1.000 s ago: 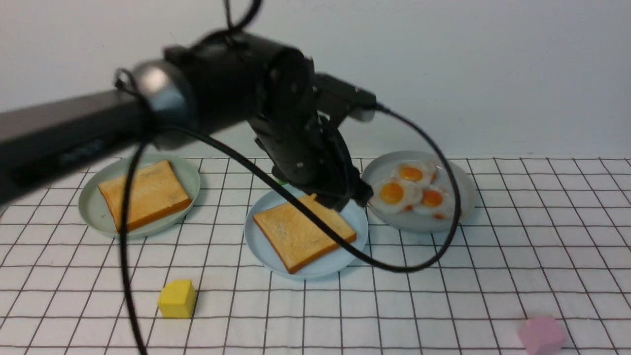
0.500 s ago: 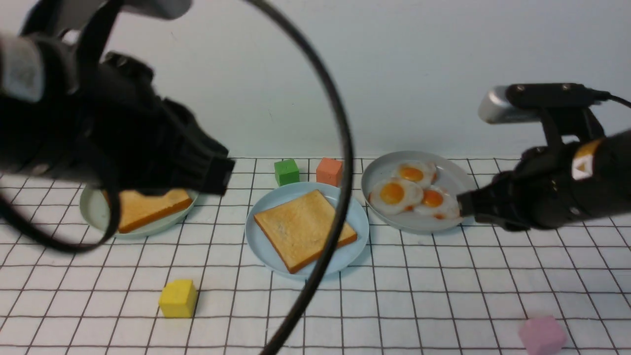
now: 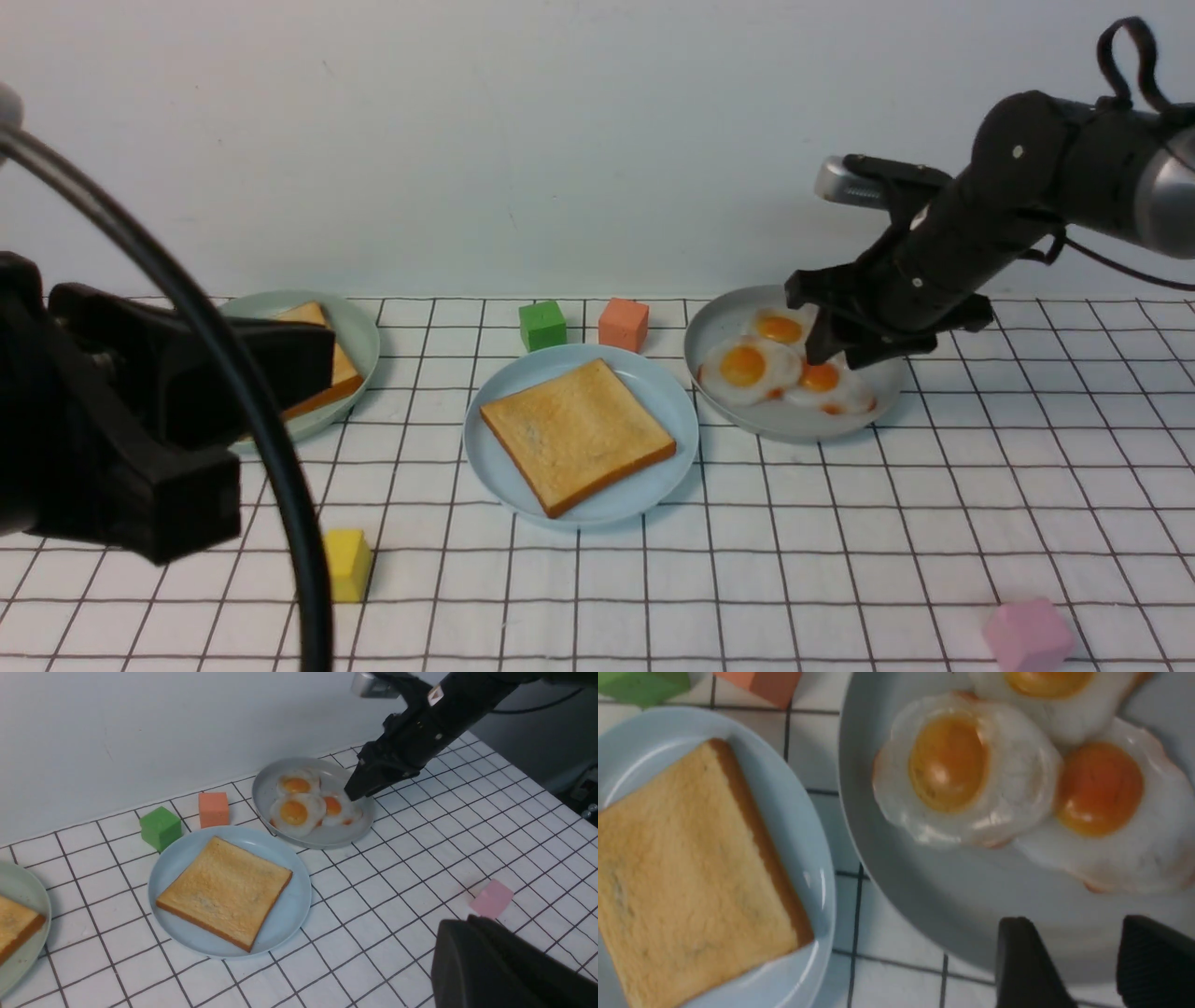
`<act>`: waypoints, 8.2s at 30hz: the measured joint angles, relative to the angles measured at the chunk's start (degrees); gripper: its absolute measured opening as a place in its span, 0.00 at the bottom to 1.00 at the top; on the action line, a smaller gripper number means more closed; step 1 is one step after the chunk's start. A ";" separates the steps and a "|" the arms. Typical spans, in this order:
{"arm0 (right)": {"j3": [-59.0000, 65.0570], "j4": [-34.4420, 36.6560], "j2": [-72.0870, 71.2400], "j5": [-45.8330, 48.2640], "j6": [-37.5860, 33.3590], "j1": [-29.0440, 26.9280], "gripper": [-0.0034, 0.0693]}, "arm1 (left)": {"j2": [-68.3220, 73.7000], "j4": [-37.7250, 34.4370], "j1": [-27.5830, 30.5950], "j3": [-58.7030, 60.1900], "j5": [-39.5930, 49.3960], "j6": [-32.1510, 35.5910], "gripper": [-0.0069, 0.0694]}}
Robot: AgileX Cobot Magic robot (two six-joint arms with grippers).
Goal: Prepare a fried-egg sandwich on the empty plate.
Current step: Use the right arm to grab a fried egg, then use the right arm to place the fried egg on the slice of bread in the middle, then use the left arm to grab a slice of bread, then use the left arm to place a slice of bread on the fried egg in the middle
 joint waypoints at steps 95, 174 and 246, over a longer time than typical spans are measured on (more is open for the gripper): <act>-14.51 33.75 0.21 18.86 -19.53 3.48 0.04 | -0.06 2.75 0.00 0.18 -3.54 0.00 0.09; 39.19 -4.74 -62.41 7.85 -9.91 12.44 0.05 | 80.18 2.89 35.06 -46.46 14.59 36.89 0.59; 40.75 -7.32 -77.55 12.78 -9.66 12.48 0.08 | 78.39 0.10 5.67 -46.75 11.45 33.12 0.19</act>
